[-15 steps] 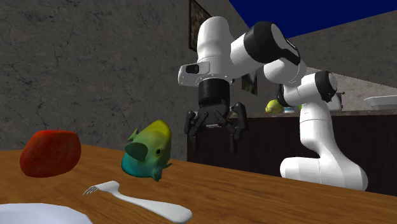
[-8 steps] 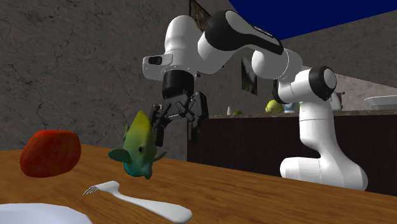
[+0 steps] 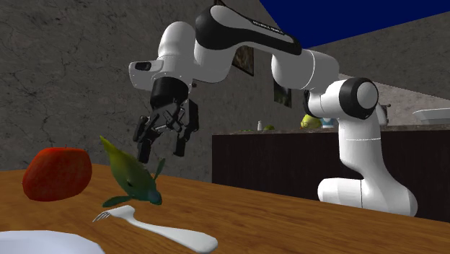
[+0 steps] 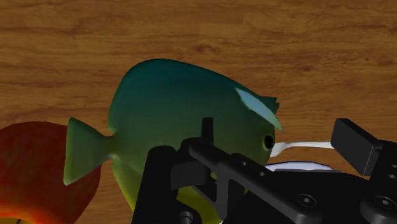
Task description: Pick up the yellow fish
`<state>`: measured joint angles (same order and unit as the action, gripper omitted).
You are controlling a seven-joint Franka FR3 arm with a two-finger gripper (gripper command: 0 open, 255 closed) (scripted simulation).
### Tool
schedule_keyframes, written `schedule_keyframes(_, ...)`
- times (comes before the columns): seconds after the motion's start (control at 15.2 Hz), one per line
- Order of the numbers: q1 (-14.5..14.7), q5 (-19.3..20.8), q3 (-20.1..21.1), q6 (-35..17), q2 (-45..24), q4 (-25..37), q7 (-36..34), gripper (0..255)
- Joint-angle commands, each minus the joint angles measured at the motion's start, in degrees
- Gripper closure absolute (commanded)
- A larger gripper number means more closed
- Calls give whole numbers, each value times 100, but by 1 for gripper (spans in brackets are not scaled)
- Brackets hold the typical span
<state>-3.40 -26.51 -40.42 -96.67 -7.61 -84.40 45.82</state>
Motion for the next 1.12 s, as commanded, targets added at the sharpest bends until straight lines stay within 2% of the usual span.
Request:
schedule_keyframes(0.0,18,-2,8,-145,21,-164,52,0)
schedule_keyframes(0.33,73,28,20,-431,89,-508,123,0)
schedule_keyframes(0.4,60,23,13,-380,83,-455,120,255)
schedule_keyframes(1.06,65,21,10,-352,72,-414,103,255)
